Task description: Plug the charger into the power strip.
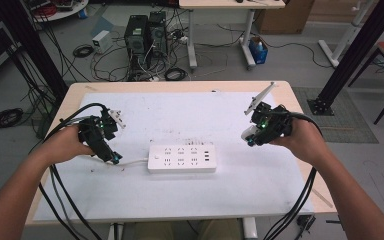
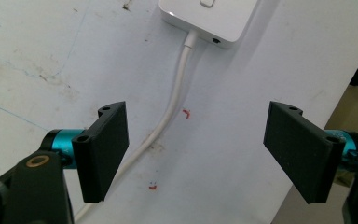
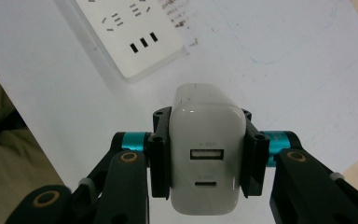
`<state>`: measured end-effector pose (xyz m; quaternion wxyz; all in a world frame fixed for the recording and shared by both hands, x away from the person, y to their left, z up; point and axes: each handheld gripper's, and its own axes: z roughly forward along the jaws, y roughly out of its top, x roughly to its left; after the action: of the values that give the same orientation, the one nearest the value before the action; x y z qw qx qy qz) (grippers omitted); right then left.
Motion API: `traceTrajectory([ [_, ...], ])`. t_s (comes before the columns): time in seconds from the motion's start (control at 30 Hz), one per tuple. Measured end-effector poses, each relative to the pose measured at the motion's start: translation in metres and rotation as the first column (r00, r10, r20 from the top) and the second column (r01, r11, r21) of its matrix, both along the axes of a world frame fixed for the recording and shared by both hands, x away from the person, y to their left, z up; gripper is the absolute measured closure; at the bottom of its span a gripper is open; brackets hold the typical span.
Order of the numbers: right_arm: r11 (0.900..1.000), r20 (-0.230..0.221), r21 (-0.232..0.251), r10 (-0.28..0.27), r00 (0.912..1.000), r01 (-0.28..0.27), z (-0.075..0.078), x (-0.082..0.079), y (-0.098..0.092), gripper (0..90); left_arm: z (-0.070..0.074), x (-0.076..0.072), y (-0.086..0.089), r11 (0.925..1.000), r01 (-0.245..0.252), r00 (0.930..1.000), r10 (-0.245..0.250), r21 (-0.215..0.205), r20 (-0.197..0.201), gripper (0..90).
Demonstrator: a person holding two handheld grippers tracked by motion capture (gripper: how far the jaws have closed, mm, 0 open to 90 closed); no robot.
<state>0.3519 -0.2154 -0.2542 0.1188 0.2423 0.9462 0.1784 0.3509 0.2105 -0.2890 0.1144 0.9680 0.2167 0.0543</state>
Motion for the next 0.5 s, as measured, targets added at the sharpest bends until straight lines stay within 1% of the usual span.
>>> traceTrajectory([
  [0.07, 0.999, 0.003, 0.007, 0.031, 0.9995, -0.031, 0.001, 0.004, 0.006, 62.2, -0.001, 0.0, 0.0, 0.9998, 0.008, 0.9999, -0.008, 0.015, -0.007, 22.3],
  [0.1, 0.999, 0.003, 0.007, 0.031, 0.9995, -0.031, 0.001, 0.004, 0.006, 62.2, -0.001, 0.0, 0.0, 0.9998, 0.008, 0.9999, -0.008, 0.015, -0.007, 22.2],
  [0.13, 0.999, 0.004, 0.008, 0.048, 0.9988, -0.048, 0.002, 0.006, 0.01, 62.2, -0.002, 0.0, 0.0, 0.9998, 0.009, 0.9999, -0.009, 0.018, -0.014, 22.2],
  [0.17, 0.997, 0.002, 0.004, 0.071, 0.9975, -0.071, 0.002, 0.01, 0.02, 62.2, -0.002, 0.0, 0.0, 0.9995, 0.022, 0.9995, -0.021, 0.025, -0.022, 22.3],
  [0.27, 0.995, -0.016, -0.013, 0.096, 0.9952, -0.097, 0.002, 0.016, 0.034, 62.2, -0.004, 0.001, -0.001, 0.9991, 0.041, 0.9987, -0.04, 0.013, -0.031, 22.3],
  [0.3, 0.995, -0.016, -0.013, 0.096, 0.9952, -0.097, 0.002, 0.016, 0.034, 62.2, -0.004, 0.001, -0.001, 0.9991, 0.041, 0.9987, -0.04, 0.013, -0.031, 22.3],
  [0.33, 0.991, -0.034, -0.018, 0.133, 0.9905, -0.134, -0.001, 0.021, 0.047, 62.2, -0.005, 0.001, -0.002, 0.9984, 0.055, 0.9979, -0.055, 0.013, -0.035, 22.2],
  [0.47, 0.982, -0.068, -0.038, 0.184, 0.9806, -0.187, -0.012, 0.032, 0.07, 62.2, -0.007, 0.001, -0.004, 0.9966, 0.076, 0.9959, -0.074, 0.031, -0.052, 22.2],
  [0.5, 0.982, -0.068, -0.038, 0.184, 0.9806, -0.187, -0.012, 0.032, 0.07, 62.2, -0.007, 0.001, -0.004, 0.9966, 0.076, 0.9959, -0.074, 0.031, -0.052, 22.3],
])
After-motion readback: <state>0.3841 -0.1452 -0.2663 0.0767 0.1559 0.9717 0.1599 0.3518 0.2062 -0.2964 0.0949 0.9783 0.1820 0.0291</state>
